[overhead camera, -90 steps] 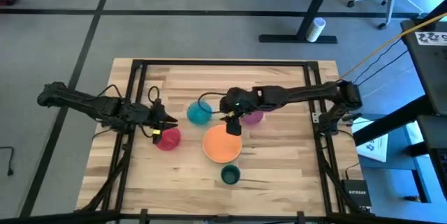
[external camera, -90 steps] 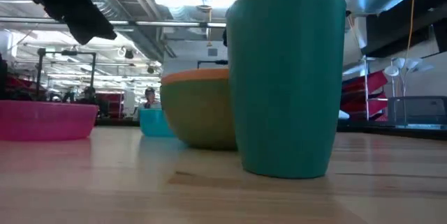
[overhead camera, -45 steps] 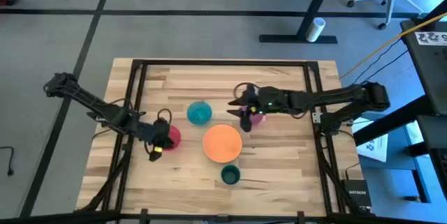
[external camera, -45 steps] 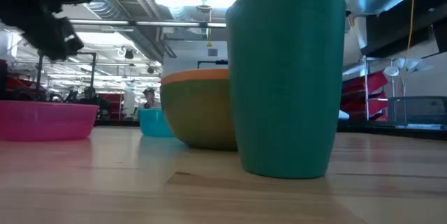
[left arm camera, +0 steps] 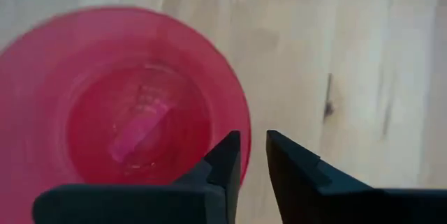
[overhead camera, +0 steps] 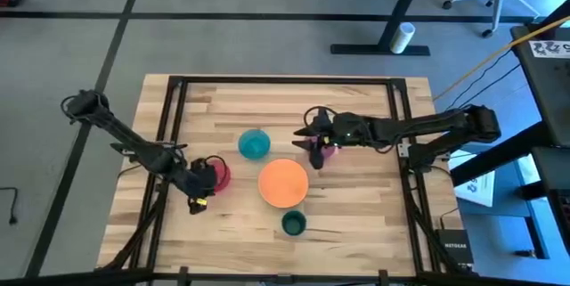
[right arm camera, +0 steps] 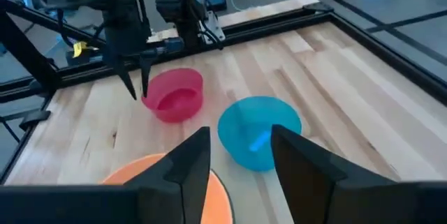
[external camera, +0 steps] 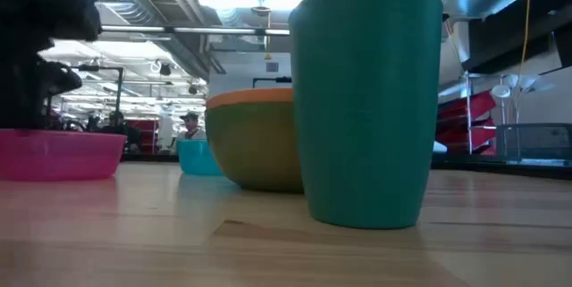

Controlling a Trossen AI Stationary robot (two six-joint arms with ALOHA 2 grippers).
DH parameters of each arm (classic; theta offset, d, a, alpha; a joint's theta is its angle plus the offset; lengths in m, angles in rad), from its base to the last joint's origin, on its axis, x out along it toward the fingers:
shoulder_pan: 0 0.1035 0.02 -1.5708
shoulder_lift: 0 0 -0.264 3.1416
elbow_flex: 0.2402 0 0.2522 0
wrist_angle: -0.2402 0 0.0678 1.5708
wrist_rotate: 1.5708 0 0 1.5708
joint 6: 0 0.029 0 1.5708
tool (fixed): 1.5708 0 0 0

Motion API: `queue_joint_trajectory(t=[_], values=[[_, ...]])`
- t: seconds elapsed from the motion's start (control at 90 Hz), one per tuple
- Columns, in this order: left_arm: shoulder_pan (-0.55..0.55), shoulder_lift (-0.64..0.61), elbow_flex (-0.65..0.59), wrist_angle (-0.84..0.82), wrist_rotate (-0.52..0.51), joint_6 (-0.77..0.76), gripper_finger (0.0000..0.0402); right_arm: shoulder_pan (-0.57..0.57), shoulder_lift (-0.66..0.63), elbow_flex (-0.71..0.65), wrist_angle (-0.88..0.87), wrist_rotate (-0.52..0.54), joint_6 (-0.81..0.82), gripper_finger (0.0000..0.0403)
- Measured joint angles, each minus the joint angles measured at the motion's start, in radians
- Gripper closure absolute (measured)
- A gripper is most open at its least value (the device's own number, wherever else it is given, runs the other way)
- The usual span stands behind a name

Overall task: Nest bowls inside each other
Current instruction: Stack the red bowl on top of the orange bowl

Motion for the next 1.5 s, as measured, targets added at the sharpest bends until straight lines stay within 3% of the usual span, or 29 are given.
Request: queue_joint_trajectory(t=[0.267,0.5,0.789,1.144,1.5], values=[[0.001,0.107,0.001,0.005,-0.033,-0.005,0.0377,0.0,0.0,0.0,-0.004,0.007,0.0,0.0265],[0.0,0.117,0.013,-0.006,-0.049,0.0,0.04,0.0,0.0,0.0,-0.051,0.043,0.0,0.0265],[0.002,0.116,0.133,-0.105,-0.086,0.061,0.0401,0.0,0.001,-0.059,-0.075,0.076,0.033,0.0265],[0.099,0.143,0.329,-0.109,-0.114,0.317,0.0401,-0.001,0.001,-0.216,0.113,0.089,0.105,0.0265],[0.197,0.369,0.586,-0.095,-0.07,0.628,0.0401,-0.007,-0.008,-0.224,0.058,0.193,0.079,0.0265]])
